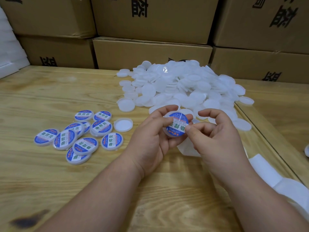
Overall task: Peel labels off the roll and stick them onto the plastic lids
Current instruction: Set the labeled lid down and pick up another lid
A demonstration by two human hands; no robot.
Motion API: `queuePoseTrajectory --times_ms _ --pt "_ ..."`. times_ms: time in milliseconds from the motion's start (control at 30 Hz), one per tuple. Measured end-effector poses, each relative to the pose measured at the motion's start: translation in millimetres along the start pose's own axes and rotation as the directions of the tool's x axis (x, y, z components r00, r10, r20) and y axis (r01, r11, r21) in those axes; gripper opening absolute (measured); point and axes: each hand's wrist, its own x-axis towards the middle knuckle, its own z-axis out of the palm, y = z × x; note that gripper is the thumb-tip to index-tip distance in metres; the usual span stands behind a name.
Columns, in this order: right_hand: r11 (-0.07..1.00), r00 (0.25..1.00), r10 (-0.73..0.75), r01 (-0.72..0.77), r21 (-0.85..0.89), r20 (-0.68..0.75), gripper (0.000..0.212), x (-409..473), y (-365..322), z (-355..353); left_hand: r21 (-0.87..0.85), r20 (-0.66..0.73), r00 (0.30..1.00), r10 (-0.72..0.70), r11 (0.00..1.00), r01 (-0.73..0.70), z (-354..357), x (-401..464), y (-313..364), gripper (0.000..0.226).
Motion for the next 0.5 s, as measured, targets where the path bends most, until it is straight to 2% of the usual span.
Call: queuePoseTrajectory --times_ms 167,500 --pt "1.000 1.000 -0.001 0.001 -0.002 0.000 0.033 0.9 1.0 0.0 0.030 -0.015 1.000 0.006 1.000 -0.006 -0.3 -0.9 -0.4 0.026" --pt "1.000 1.000 -0.002 0.002 -0.016 -0.003 0.034 0.8 2.2 -1.2 0.002 0.012 1.000 0.016 1.000 -0.016 -3.2 2.8 -2.3 0.037"
